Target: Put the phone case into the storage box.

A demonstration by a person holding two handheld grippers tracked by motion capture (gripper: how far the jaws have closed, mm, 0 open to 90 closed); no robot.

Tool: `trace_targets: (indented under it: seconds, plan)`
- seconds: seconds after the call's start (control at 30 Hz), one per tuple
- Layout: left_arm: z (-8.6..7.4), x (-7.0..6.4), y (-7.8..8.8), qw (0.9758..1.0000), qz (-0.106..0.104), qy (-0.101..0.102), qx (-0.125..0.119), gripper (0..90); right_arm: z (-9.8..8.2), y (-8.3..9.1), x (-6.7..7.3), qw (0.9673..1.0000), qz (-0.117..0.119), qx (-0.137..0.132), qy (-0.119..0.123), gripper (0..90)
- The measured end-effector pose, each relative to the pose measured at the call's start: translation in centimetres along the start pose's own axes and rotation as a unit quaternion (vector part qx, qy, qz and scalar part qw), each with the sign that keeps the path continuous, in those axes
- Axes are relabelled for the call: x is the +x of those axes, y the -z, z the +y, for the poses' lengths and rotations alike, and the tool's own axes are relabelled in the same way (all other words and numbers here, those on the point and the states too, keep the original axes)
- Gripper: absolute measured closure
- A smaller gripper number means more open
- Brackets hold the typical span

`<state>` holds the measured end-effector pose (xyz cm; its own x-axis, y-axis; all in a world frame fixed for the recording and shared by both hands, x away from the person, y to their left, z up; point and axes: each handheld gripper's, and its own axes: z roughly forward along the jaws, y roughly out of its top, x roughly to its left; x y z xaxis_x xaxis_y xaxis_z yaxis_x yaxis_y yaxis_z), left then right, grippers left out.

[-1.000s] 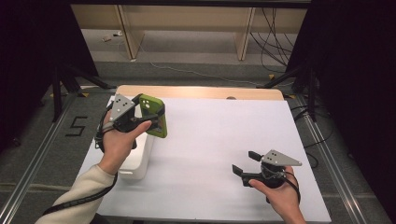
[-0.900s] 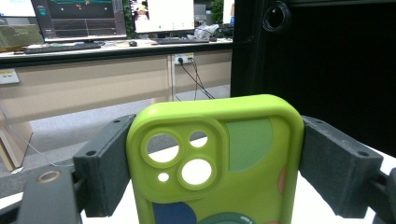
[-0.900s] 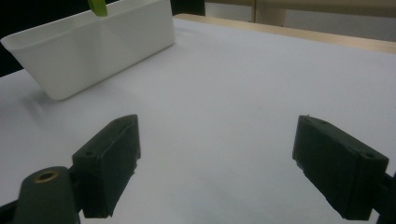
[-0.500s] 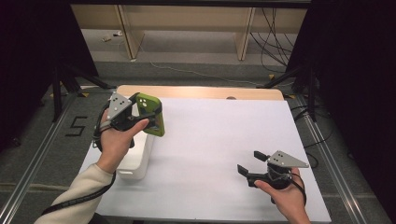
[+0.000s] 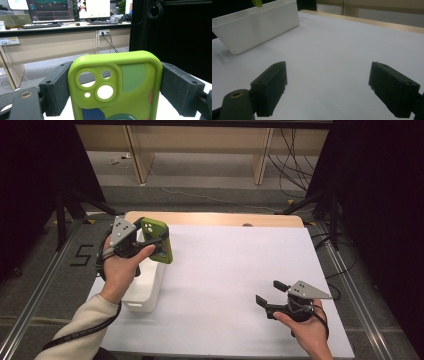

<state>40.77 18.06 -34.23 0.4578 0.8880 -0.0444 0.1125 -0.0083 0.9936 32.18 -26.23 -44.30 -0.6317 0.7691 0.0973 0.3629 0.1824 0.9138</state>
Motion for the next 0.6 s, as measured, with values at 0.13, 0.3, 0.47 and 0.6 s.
trace_targets:
  seconds: [0.13,0.3,0.47,0.6]
  plan:
    - [0.08,0.22,0.06,1.0000,0.003,0.001,-0.001,16.4,0.00,-0.01,-0.02,1.0000,-0.001,-0.001,0.001,16.3]
    - [0.27,0.54,0.18,1.0000,0.008,0.002,-0.005,16.4,-0.02,-0.02,-0.07,1.0000,-0.001,-0.003,0.001,16.3]
    - [0.34,0.83,0.24,0.9999,0.012,0.002,-0.005,16.4,-0.05,-0.10,-0.06,1.0000,0.000,-0.004,0.002,16.2]
    - [0.33,1.03,0.20,0.9999,0.012,0.004,-0.003,16.4,-0.04,-0.10,-0.07,1.0000,0.000,-0.006,0.003,16.3]
